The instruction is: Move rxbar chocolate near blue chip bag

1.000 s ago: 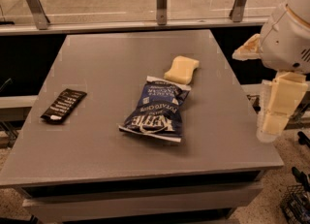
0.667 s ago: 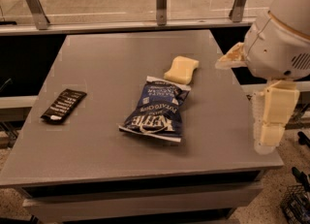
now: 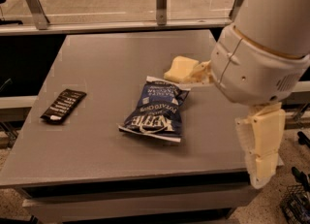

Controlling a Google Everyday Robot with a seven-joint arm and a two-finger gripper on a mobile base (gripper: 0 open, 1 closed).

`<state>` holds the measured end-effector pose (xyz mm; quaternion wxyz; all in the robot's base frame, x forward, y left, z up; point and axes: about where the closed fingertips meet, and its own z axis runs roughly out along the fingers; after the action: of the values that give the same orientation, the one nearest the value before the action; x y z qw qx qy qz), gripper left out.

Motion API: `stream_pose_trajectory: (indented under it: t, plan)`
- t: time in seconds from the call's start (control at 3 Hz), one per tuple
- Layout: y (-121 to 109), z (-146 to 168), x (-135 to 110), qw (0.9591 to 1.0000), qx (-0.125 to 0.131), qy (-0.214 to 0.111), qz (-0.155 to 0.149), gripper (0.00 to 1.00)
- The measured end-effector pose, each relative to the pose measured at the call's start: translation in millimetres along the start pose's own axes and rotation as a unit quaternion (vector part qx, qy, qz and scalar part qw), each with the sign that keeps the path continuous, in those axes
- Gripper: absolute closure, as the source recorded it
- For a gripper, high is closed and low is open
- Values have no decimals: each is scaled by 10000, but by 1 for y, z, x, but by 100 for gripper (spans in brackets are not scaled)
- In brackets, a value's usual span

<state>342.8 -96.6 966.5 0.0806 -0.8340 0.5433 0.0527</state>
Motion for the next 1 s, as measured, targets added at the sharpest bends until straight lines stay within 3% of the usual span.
stream_pose_trajectory:
  t: [0.33,1.0]
  plan:
    - [0,6,-23,9987,-115,-106,-493,0]
    - [-36,33,-66,9898,-446,-239,-1329,0]
